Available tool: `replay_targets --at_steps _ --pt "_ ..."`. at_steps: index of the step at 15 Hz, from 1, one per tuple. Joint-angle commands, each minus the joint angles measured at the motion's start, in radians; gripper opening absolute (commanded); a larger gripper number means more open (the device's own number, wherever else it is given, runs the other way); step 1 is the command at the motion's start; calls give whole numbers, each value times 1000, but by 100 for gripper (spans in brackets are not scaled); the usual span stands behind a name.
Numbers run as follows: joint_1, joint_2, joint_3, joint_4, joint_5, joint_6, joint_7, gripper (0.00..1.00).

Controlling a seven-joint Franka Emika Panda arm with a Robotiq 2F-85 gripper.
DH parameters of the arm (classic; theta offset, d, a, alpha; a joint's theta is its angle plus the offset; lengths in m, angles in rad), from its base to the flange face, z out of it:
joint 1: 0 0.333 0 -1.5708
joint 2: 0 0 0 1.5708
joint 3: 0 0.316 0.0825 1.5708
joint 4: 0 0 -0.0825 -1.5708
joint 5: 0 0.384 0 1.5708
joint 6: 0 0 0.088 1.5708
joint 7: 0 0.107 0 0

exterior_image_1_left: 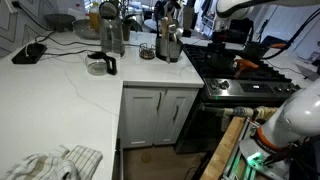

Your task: Remove the pot on the front left plate of the stove and move it on the counter top to the left of the utensil holding bucket

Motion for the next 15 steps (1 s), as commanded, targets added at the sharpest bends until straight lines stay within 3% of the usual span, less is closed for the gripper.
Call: replay_targets --at_steps 1,6,15 --pt "-16 1 13 2 1 -2 -1 100" --pt "-17 1 12 2 1 -2 -1 100" --pt "-45 -221 25 -91 -126 68 127 100"
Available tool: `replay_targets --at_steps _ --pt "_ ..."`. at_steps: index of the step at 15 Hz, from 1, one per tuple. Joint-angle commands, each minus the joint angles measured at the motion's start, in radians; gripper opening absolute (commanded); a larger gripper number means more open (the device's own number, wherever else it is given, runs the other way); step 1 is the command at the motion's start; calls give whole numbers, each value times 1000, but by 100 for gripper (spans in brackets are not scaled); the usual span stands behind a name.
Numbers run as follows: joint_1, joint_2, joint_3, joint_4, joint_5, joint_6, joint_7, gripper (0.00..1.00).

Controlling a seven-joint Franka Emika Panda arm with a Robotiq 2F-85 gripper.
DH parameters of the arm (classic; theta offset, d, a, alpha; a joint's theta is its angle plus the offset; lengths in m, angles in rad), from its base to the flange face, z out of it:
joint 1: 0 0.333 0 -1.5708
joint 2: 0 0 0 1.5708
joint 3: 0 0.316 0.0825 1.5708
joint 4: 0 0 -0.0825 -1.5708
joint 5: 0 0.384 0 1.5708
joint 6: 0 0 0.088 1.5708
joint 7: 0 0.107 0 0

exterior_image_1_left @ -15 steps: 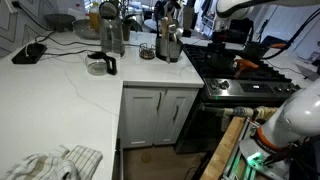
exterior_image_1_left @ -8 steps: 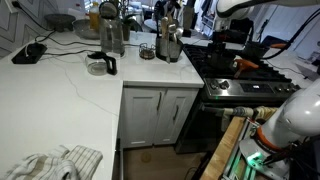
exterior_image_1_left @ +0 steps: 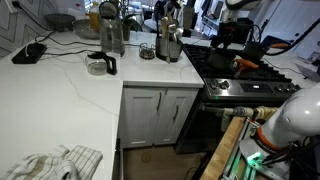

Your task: Remove the pot on the front left plate of the stove and move it on the counter top to the left of the utensil holding bucket

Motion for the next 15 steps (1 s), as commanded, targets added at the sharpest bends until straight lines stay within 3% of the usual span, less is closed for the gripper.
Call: replay_targets --at_steps 1,15 --pt "-32 -136 5 -99 -49 55 24 100" --pt "-180 -477 -47 -361 -131 191 6 100"
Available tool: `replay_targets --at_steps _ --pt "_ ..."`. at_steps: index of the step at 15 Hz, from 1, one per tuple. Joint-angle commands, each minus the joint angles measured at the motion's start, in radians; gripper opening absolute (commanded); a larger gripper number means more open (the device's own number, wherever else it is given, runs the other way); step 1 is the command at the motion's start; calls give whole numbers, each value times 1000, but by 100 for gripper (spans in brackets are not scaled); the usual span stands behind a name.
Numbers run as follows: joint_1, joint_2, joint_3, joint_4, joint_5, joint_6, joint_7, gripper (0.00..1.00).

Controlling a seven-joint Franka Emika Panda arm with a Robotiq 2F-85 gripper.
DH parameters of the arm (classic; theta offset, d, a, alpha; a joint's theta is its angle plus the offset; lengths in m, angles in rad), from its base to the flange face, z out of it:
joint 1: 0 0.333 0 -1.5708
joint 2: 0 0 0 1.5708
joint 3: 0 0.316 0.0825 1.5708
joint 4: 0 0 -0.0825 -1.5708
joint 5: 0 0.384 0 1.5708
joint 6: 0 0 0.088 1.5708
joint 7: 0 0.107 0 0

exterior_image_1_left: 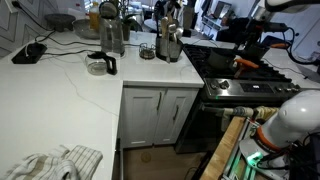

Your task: Remove the pot on the front left plate of the stove and move it on the counter top to the left of the utensil holding bucket

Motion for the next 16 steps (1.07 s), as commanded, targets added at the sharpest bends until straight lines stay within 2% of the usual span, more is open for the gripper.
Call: replay_targets --at_steps 1,5,6,16 --pt "-33 -87 -25 -77 -44 34 -11 100" --pt "-49 -110 -57 -112 -75 42 -56 100" --pt "-36 -82 -41 -66 -49 8 -28 100" --pt "-31 -62 -54 -81 -56 35 -50 100"
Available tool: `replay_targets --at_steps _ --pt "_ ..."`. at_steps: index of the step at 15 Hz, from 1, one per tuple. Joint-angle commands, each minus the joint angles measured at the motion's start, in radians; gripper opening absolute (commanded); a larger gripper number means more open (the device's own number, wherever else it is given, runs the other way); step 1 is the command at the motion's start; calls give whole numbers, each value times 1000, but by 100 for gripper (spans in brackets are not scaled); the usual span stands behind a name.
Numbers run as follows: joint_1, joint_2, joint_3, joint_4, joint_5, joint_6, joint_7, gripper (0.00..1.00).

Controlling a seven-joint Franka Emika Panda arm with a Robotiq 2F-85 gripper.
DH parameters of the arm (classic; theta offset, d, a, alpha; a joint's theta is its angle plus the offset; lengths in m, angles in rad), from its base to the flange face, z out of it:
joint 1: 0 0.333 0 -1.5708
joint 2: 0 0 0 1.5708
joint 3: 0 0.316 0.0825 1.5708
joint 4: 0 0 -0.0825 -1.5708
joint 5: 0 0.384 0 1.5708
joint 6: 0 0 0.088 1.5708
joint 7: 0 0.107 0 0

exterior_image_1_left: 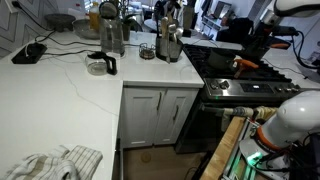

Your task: Remove the pot on the front left plate of the stove and move it on the counter top to the left of the utensil holding bucket

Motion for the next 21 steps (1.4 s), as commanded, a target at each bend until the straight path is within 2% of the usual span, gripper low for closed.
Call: replay_targets --at_steps 1,12,13,14,15,16,17,19,20,21 --pt "10 28 -25 -13 -7 22 -16 100" --pt "1 126 -73 -21 3 76 -38 98" --pt "0 135 -76 -21 2 92 -39 88" --pt "0 146 -79 -18 5 96 -43 84" --pt "0 154 -80 -17 6 104 -46 84" --pt "2 160 -82 -19 7 108 -57 77" --pt "3 166 -82 -19 7 111 -64 80" --pt "2 178 -80 -19 7 116 -70 71" --pt "3 184 -79 -18 7 119 -74 64" --pt "3 188 -78 -17 8 121 -76 53"
